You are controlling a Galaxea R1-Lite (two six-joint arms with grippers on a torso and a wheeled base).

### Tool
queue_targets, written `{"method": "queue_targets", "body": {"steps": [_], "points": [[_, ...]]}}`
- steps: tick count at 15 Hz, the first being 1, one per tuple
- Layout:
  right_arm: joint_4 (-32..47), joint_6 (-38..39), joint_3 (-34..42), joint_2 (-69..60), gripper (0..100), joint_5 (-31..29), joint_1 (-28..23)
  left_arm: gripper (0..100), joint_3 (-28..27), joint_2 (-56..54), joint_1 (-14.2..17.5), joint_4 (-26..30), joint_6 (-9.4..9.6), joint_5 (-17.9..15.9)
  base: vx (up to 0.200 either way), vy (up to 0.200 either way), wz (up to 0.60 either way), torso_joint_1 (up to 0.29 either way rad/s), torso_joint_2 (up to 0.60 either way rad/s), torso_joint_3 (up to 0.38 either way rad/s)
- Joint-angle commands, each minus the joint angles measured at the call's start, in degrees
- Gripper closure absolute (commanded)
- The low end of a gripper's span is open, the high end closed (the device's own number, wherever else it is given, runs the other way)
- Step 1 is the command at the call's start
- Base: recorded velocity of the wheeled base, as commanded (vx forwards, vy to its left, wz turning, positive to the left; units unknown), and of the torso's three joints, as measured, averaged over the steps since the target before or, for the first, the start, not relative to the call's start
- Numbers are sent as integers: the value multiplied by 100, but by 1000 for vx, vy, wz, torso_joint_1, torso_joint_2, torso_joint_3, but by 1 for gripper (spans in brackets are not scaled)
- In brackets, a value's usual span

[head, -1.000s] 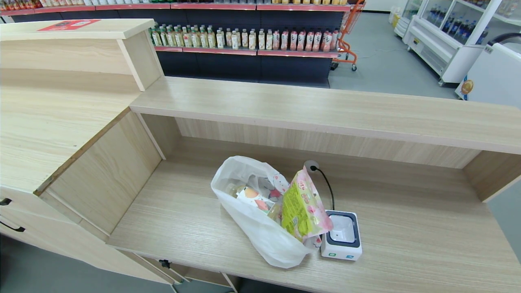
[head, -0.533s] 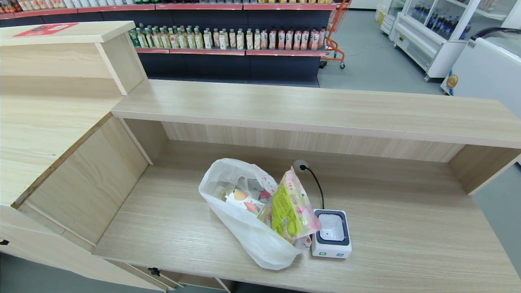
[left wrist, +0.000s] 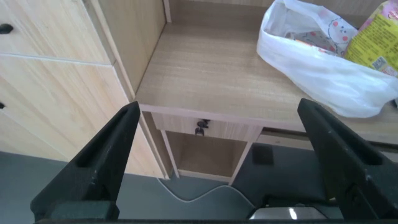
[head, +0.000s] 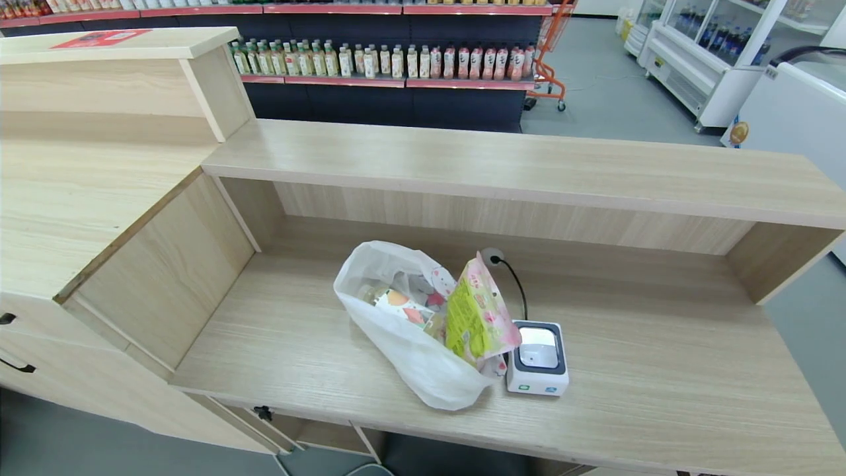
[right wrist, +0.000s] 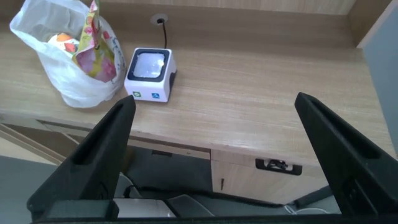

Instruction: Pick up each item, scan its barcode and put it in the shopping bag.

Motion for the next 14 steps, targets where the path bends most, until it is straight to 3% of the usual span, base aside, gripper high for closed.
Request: {"method": "queue_targets", "body": {"steps": [1, 11, 14], "points": [[-4, 1, -2, 7, 0, 6, 2, 0, 0, 9, 3, -2, -9, 0, 0, 0, 0, 0, 0, 0], [-4, -16, -2, 7, 0, 15, 2, 0, 0, 9, 3, -2, 17, -9, 0, 0, 0, 0, 0, 0], [-4, -16, 7, 7, 0, 15, 2, 0, 0, 9, 3, -2, 17, -9, 200, 0, 0, -6, -1, 4]]}}
